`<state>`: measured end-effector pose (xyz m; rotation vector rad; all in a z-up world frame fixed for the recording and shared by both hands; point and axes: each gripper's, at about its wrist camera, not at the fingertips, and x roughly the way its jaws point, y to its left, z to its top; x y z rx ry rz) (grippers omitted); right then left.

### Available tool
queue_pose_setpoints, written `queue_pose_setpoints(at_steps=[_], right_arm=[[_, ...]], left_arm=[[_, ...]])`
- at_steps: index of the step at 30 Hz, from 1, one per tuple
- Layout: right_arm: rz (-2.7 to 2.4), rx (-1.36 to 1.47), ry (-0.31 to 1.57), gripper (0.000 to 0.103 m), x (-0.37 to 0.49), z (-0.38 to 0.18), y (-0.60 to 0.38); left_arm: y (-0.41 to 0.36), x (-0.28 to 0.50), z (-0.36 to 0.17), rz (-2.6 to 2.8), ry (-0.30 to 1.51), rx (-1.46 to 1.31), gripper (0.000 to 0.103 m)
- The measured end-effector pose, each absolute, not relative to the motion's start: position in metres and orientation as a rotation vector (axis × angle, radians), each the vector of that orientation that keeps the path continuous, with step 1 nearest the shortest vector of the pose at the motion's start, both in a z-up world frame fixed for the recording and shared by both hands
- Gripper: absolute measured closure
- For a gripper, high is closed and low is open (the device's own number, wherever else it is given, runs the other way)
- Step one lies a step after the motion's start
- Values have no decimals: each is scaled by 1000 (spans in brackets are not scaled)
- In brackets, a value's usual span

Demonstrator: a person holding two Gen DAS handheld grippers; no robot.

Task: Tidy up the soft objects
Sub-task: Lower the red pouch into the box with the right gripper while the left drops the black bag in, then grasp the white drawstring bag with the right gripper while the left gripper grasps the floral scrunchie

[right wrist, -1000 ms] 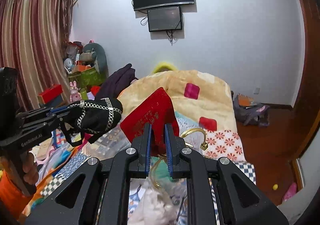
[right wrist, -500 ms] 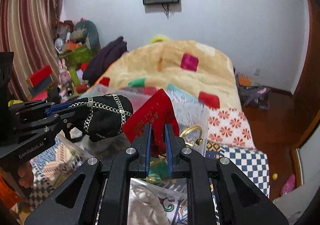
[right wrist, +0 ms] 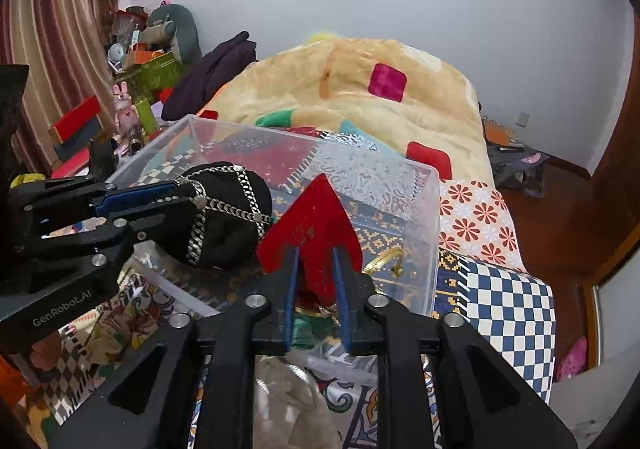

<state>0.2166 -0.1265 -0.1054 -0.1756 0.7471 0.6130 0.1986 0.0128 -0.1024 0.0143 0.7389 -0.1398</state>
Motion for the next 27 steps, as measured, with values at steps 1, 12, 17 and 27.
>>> queue_pose_setpoints(at_steps=[1,12,17,27], right_arm=[[615,-174,743,76,216,-103,-126],[606,-157,617,36,189,-62,-137],[588,-151,564,24,174,-47,-144],[571,-109,562,0,150,-47,-160]], left_arm=[[14,198,-101,-144,742,5,85],[15,160,-61,-142,646,-6,60],[15,135,-38,-134,587,-21,38],[18,99,-27,-85,556,-12,3]])
